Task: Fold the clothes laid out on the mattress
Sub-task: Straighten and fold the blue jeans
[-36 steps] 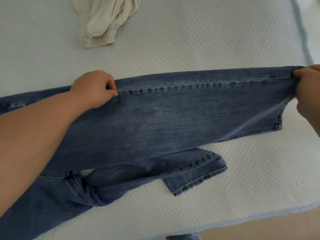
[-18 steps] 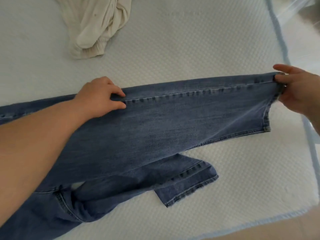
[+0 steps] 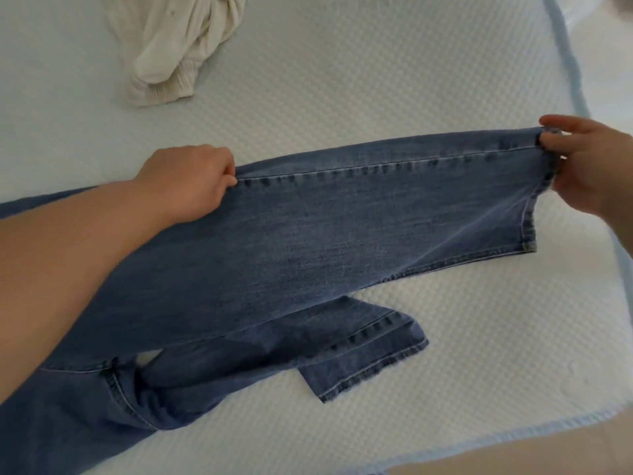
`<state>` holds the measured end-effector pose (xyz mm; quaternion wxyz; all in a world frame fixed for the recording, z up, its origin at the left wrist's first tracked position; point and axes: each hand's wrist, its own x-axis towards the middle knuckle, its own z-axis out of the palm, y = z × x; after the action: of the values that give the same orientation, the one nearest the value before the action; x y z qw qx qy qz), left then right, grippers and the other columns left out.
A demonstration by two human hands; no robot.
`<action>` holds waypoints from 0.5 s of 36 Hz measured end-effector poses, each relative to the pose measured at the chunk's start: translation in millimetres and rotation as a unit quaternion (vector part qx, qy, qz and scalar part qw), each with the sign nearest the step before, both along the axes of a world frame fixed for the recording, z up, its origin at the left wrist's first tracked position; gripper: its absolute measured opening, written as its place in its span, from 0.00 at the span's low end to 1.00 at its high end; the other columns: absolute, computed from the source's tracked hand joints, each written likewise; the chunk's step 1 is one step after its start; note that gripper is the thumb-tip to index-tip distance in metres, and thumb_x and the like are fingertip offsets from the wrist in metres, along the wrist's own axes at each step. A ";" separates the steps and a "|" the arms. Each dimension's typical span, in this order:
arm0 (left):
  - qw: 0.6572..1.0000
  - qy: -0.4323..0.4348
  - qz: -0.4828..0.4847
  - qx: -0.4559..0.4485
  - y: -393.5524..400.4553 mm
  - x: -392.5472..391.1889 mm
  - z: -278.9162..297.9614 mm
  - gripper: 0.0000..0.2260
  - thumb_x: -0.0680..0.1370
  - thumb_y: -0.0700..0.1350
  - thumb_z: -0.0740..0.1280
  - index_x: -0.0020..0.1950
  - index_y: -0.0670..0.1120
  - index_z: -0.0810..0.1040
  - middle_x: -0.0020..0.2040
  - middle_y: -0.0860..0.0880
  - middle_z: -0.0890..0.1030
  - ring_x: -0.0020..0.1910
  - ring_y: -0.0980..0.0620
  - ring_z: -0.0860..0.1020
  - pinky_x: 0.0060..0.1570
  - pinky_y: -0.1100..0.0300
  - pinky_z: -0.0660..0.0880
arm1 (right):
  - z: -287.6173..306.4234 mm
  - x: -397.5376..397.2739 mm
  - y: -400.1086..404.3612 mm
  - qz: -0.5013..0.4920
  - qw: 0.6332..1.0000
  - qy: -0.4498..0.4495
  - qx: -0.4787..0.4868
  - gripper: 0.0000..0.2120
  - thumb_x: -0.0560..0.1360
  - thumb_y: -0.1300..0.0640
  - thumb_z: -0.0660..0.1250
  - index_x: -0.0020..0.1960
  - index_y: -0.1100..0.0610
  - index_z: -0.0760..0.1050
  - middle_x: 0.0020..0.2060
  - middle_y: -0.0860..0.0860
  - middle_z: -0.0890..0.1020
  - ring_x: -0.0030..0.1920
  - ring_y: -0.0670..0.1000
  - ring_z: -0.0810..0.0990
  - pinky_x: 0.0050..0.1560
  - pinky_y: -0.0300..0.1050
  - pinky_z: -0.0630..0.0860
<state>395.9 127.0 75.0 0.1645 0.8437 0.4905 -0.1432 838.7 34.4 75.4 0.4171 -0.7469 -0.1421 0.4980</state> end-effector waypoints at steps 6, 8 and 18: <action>0.995 -0.067 0.073 0.033 1.0 -1.9 10.6 0.03 0.79 0.43 0.60 0.49 0.44 0.72 0.48 0.41 0.77 0.44 0.43 0.72 0.42 0.53 0.64 | 1.3 -3.6 10.9 -0.016 0.999 0.005 0.033 0.12 0.76 0.64 0.63 0.46 0.48 0.78 0.41 0.47 0.78 0.33 0.42 0.78 0.32 0.37 0.75; 0.991 -0.071 0.086 0.070 10.4 0.2 9.0 0.05 0.78 0.41 0.61 0.50 0.42 0.74 0.50 0.39 0.77 0.49 0.39 0.74 0.45 0.50 0.66 | 2.9 -8.3 21.3 -0.016 0.999 -0.011 0.035 0.11 0.76 0.63 0.63 0.45 0.47 0.79 0.41 0.46 0.79 0.33 0.42 0.78 0.31 0.36 0.74; 0.991 -0.049 0.117 0.035 17.0 19.4 -27.3 0.17 0.76 0.54 0.64 0.60 0.47 0.77 0.58 0.40 0.74 0.59 0.41 0.71 0.56 0.49 0.68 | -15.9 -8.6 43.2 0.077 0.982 -0.168 -0.038 0.23 0.71 0.45 0.71 0.61 0.56 0.75 0.49 0.50 0.78 0.45 0.49 0.77 0.42 0.39 0.75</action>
<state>415.2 144.1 47.7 0.1747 0.7918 0.5818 -0.0641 830.2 77.6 59.5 0.3195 -0.8220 -0.2481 0.4008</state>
